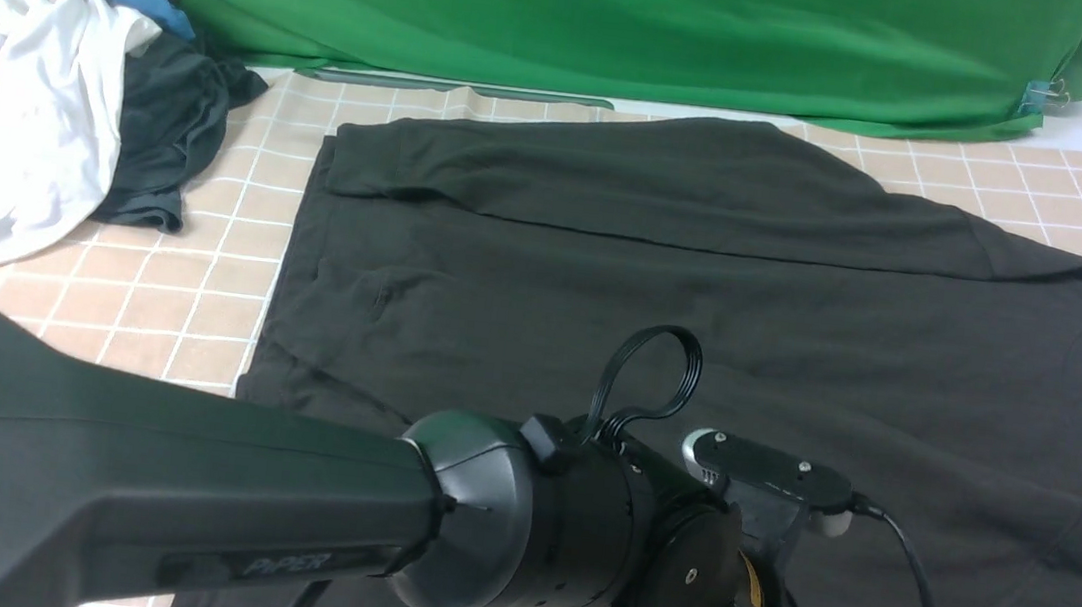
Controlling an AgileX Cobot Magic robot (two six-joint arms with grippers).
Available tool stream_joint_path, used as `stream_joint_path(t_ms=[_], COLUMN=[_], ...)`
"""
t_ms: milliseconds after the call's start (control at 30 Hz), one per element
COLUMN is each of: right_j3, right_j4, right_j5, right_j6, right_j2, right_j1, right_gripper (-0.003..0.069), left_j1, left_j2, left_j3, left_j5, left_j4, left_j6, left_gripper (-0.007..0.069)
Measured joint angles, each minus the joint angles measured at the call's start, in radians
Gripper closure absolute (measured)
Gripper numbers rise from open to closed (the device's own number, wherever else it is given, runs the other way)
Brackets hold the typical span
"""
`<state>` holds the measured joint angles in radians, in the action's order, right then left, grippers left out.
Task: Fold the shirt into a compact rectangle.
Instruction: 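Grab the top left corner of the dark shirt with the left gripper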
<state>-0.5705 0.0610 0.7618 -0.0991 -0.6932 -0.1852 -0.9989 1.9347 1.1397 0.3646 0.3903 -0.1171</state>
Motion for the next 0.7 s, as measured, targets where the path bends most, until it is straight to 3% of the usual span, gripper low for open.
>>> stream_joint_path(t_ms=[233,700], right_j3=[0.000,0.000], right_j4=[0.000,0.000], right_j5=[-0.001,-0.001], right_j6=[0.000,0.000], right_j2=[0.000,0.000], right_j1=[0.000,0.000], right_gripper=[0.0623,0.0623], left_j1=[-0.053,-0.088], left_j2=[0.000,0.000], left_j3=[0.000,0.003], left_j5=[0.028,0.064], left_j4=[0.033,0.045], left_j6=[0.117,0.131], left_gripper=[0.0611,0.0604])
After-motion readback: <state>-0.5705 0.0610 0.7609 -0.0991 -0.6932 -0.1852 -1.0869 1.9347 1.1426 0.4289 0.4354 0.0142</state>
